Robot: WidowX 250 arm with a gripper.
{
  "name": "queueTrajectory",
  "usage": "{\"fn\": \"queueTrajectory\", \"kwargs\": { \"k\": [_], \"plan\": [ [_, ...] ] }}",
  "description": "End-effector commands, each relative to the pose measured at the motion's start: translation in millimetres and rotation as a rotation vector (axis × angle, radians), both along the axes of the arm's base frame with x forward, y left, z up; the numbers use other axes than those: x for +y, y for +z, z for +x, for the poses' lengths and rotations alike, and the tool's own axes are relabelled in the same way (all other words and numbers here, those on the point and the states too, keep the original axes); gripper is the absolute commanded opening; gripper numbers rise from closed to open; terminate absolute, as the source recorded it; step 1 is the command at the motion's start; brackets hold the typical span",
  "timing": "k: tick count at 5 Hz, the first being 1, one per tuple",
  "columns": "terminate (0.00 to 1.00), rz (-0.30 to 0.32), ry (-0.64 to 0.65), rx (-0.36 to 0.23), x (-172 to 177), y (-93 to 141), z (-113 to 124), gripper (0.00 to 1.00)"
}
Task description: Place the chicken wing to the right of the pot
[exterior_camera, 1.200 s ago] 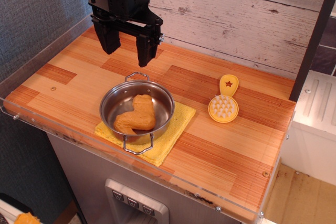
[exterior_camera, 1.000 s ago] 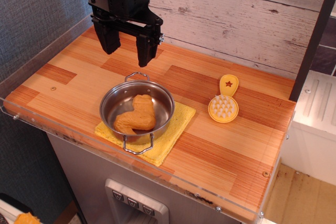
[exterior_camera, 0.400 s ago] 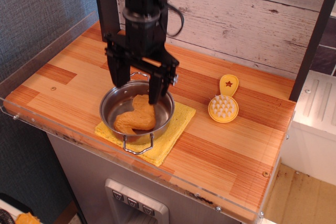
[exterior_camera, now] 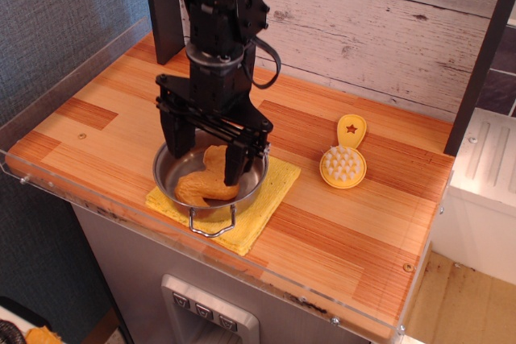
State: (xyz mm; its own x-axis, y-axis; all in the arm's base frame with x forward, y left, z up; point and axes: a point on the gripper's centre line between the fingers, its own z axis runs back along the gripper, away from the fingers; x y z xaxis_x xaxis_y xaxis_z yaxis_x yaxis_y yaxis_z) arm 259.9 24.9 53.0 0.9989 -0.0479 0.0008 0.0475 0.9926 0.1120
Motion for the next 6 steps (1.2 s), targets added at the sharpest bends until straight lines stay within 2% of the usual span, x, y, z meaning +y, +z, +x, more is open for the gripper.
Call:
{"fn": "queueTrajectory", "kwargs": {
  "k": [1, 3, 4, 6],
  "plan": [
    [0.00, 0.020, 0.007, -0.117, 3.0, 5.4, 6.1, 1.00],
    [0.00, -0.039, 0.067, -0.168, 6.0, 7.9, 19.5, 1.00],
    [0.00, -0.040, 0.088, -0.154, 9.7, 3.0, 27.2, 1.00],
    [0.00, -0.013, 0.092, -0.087, 21.8, -18.0, 32.3, 1.00]
  ]
}}
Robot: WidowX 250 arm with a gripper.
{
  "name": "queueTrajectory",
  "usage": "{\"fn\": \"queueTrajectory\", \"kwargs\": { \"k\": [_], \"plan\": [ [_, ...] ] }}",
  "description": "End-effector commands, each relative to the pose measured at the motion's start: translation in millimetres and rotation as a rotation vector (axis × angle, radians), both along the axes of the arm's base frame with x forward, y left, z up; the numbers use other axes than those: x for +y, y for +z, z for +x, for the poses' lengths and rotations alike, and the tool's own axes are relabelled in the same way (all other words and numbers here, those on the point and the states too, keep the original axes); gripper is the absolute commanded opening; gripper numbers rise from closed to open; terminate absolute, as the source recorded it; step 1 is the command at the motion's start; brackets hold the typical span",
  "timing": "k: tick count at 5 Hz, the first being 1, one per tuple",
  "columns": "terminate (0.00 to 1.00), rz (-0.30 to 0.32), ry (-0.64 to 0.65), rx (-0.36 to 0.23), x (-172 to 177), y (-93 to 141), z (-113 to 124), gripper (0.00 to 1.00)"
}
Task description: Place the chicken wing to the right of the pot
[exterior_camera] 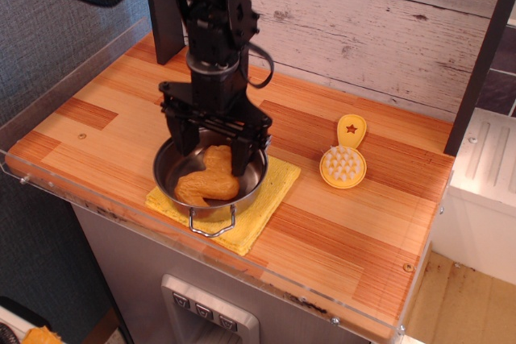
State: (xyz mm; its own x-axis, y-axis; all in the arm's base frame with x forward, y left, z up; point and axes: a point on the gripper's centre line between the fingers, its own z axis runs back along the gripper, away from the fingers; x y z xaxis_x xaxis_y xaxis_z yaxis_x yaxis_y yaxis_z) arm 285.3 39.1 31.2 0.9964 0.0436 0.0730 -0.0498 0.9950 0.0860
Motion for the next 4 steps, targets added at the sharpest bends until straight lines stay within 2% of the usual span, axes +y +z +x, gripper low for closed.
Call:
{"fn": "queueTrajectory", "kwargs": {
  "k": [1, 2, 3, 4],
  "plan": [
    [0.00, 0.019, -0.012, 0.013, 4.5, -6.1, 2.7, 1.00],
    [0.00, 0.009, -0.025, 0.038, 4.4, -15.1, 0.3, 1.00],
    [0.00, -0.009, -0.034, 0.017, 1.2, -10.2, -0.4, 0.00],
    [0.00, -0.059, -0.030, -0.044, -7.6, 15.1, 2.3, 0.00]
  ]
}}
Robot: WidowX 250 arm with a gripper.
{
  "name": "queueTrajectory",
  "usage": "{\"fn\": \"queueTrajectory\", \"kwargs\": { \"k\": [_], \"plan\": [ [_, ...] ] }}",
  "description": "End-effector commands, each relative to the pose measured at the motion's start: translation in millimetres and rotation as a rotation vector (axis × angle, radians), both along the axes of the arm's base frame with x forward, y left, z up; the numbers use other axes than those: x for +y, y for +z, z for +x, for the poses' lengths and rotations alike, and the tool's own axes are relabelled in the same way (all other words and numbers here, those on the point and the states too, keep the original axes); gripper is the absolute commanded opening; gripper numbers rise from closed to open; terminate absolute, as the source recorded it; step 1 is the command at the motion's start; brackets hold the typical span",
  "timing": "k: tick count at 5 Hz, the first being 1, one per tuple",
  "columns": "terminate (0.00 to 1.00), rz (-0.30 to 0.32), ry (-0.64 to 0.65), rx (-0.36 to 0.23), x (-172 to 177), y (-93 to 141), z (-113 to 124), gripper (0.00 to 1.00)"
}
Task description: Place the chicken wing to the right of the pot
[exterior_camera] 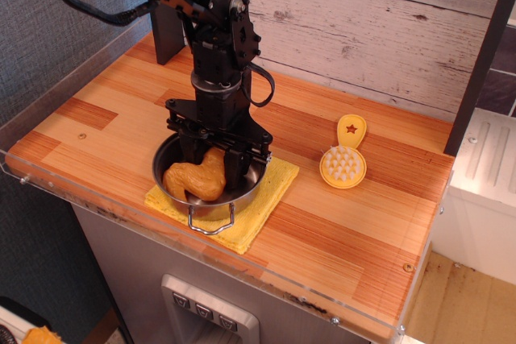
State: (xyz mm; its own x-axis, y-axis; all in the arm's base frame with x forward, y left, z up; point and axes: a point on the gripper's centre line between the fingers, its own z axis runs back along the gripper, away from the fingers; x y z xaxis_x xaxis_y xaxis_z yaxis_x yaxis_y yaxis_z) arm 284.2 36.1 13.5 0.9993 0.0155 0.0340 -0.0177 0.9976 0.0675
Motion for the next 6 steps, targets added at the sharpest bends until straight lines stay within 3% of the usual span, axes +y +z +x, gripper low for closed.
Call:
{"fn": "queueTrajectory", "kwargs": {
  "k": [1, 2, 3, 4, 6],
  "plan": [
    [0.00, -0.059, 0.017, -0.143, -14.0, 64.7, 4.0, 0.00],
    [0.00, -0.070, -0.020, -0.149, -38.8, 76.2, 0.5, 0.00],
    [0.00, -0.116, -0.097, -0.115, -80.4, 65.8, -3.5, 0.00],
    [0.00, -0.109, -0.150, -0.082, -114.0, 53.1, -5.6, 0.00],
    [0.00, -0.067, -0.175, -0.042, -131.3, 29.3, -7.5, 0.00]
  ]
}}
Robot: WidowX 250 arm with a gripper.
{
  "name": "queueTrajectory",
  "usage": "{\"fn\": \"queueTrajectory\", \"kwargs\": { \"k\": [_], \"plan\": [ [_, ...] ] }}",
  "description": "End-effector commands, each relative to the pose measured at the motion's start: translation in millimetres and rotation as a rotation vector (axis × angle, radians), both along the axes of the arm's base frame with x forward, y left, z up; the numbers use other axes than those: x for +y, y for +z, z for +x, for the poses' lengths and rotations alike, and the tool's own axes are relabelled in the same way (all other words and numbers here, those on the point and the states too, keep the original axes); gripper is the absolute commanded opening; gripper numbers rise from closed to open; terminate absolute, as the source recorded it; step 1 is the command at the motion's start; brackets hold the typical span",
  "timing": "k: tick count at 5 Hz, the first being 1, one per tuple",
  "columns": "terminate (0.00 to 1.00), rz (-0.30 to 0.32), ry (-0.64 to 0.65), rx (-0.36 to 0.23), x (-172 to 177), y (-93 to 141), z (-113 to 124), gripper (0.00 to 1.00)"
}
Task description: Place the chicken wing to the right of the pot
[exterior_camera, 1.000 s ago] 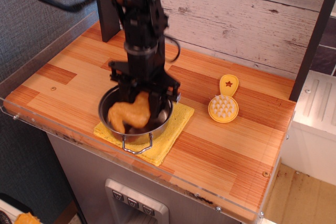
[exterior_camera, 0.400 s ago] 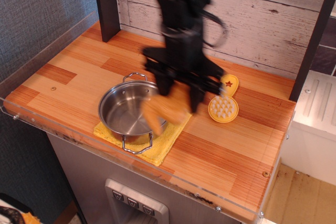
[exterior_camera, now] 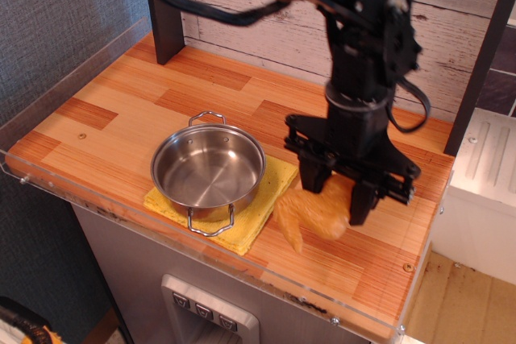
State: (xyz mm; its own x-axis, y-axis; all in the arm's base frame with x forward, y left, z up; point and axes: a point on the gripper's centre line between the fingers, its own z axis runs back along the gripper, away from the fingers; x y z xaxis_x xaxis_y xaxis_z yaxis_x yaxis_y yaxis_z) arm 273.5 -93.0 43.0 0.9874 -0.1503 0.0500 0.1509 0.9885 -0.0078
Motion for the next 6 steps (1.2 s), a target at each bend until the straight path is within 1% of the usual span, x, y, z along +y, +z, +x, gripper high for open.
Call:
{"fn": "queueTrajectory", "kwargs": {
  "k": [1, 2, 3, 4, 5, 6],
  "plan": [
    [0.00, 0.022, 0.001, -0.016, 0.6, -11.7, 2.4, 0.00],
    [0.00, 0.016, 0.004, -0.001, 0.3, -13.9, 2.4, 1.00],
    [0.00, -0.002, 0.000, 0.002, -0.5, -11.5, 2.1, 1.00],
    [0.00, -0.016, 0.007, -0.010, 2.7, -2.7, 1.4, 1.00],
    [0.00, -0.020, 0.058, -0.046, 19.7, 22.6, 0.9, 1.00],
    [0.00, -0.017, 0.088, -0.058, 39.6, 35.8, 1.1, 1.00]
  ]
}}
